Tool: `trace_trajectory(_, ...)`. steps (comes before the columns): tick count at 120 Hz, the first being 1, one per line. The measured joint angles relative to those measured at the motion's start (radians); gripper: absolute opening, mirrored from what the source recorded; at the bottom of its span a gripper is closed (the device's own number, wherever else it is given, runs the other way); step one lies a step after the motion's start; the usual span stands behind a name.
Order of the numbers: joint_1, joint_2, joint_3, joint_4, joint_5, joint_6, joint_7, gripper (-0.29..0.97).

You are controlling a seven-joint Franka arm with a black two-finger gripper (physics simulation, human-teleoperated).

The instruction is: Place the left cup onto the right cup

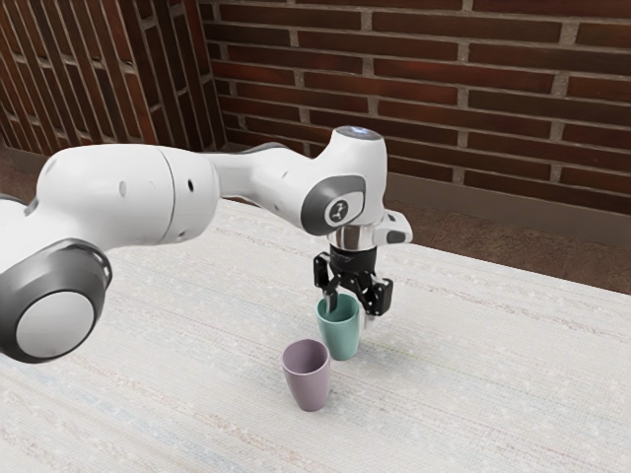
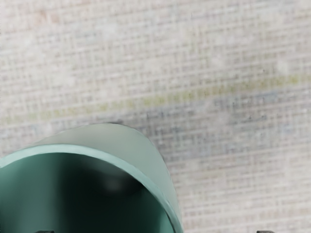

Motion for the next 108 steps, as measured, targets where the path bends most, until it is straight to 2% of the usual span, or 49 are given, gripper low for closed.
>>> trace_trajectory(108, 0.002, 0.006, 0.0, 0.0, 0.002, 0.0, -0.039, -0.02)
